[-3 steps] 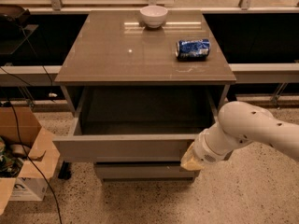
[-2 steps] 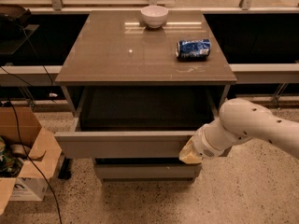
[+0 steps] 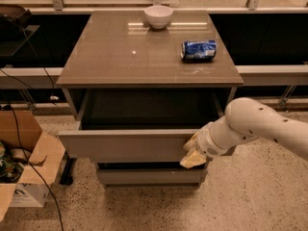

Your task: Close top drawer

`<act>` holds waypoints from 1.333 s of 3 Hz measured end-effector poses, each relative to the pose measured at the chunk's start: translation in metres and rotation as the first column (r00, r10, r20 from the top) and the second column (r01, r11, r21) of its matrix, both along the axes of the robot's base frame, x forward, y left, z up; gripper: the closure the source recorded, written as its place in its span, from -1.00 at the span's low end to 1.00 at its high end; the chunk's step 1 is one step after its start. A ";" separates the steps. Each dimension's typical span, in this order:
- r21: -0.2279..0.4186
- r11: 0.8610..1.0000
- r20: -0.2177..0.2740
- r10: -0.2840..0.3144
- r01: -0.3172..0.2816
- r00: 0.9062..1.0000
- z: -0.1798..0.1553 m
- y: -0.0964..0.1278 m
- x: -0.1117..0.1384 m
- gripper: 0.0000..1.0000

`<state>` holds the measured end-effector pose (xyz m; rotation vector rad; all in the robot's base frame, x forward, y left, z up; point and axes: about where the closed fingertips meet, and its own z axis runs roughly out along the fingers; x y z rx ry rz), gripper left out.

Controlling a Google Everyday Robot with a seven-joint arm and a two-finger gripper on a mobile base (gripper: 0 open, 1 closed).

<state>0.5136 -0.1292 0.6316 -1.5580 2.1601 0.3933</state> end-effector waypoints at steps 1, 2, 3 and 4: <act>0.012 1.000 0.014 -0.006 0.006 1.000 0.002 0.000 0.007 -1.00; 0.047 0.999 0.060 -0.022 0.019 0.998 0.011 -0.001 0.039 -1.00; 0.065 0.998 0.077 -0.023 0.018 0.997 0.015 0.001 0.054 -1.00; 0.103 0.995 0.070 -0.021 0.014 0.997 0.012 0.004 0.067 -1.00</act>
Offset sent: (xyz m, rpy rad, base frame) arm 0.0714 -0.0049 0.0233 0.0791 -0.1136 -0.0430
